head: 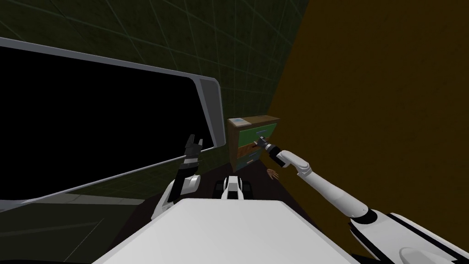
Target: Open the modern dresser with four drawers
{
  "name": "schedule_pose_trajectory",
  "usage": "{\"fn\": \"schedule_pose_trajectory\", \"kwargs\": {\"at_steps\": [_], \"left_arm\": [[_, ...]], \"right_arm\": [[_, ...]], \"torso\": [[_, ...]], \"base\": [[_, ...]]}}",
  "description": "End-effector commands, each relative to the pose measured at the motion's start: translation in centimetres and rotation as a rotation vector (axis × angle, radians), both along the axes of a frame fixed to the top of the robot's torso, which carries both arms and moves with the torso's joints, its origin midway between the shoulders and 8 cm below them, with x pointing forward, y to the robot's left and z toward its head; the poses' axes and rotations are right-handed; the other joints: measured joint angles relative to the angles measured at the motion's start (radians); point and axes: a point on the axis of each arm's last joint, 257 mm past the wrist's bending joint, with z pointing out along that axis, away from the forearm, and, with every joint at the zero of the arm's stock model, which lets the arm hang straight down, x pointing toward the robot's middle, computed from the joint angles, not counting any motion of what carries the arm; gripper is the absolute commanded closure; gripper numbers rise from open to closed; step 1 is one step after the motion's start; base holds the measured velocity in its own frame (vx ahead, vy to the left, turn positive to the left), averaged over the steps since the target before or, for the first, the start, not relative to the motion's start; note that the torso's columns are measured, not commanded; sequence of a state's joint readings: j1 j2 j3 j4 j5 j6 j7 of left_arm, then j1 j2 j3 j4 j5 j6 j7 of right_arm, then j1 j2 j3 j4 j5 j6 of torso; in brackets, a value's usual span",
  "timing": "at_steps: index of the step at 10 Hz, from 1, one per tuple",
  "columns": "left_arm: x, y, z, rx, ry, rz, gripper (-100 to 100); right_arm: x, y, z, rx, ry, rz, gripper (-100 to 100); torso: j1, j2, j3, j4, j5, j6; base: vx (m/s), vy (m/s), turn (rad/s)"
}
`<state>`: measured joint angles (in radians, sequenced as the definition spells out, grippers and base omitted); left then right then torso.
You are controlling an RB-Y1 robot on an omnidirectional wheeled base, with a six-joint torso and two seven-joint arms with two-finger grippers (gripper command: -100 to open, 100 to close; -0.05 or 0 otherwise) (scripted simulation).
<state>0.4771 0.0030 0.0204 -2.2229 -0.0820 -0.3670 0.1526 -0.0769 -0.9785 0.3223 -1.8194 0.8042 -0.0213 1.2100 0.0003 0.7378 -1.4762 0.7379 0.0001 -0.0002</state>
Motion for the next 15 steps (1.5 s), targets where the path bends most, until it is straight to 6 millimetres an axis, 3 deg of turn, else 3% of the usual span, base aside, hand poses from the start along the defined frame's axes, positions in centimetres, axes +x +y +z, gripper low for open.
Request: {"fn": "schedule_pose_trajectory", "kwargs": {"at_steps": [1,5,7,8,13,14,15], "left_arm": [[0.0,0.0,0.0,0.000,0.000,0.000,0],[0.0,0.0,0.0,0.000,0.000,0.000,0],[0.0,0.0,0.0,0.000,0.000,0.000,0],[0.0,0.0,0.0,0.000,0.000,0.000,0],[0.0,0.0,0.0,0.000,0.000,0.000,0],[0.0,0.0,0.0,0.000,0.000,0.000,0],[0.0,0.0,0.0,0.000,0.000,0.000,0]], "right_arm": [[1.3,-2.5,0.7,-0.181,-0.059,-0.032,-100],[2.3,-5.1,1.8,-0.372,-0.121,-0.061,-100],[2.2,-5.0,1.7,-0.348,-0.113,-0.057,-100],[2.2,-5.0,1.7,-0.347,-0.112,-0.057,100],[1.7,-4.2,2.2,-0.345,-0.116,-0.032,100],[1.8,-3.5,2.1,-0.322,-0.124,-0.035,-100],[1.8,-3.1,2.0,-0.311,-0.128,-0.037,-100]], "torso": [[-0.001,0.000,0.000,0.000,0.000,0.000],[0.000,0.001,0.000,0.000,0.000,0.000],[0.000,0.001,0.001,0.000,0.000,0.000],[0.000,0.001,0.001,0.000,0.000,0.000],[-0.002,0.002,0.001,0.001,-0.001,0.000],[0.002,-0.005,-0.003,-0.001,0.000,0.000],[0.002,-0.009,-0.006,-0.003,0.001,-0.001]], "base": [[0.024,-0.036,0.072],[0.018,-0.026,0.056],[0.003,-0.006,0.006],[0.000,0.000,0.000],[-0.152,-0.057,-0.060],[0.004,-0.037,0.035],[0.049,-0.048,0.053]]}}
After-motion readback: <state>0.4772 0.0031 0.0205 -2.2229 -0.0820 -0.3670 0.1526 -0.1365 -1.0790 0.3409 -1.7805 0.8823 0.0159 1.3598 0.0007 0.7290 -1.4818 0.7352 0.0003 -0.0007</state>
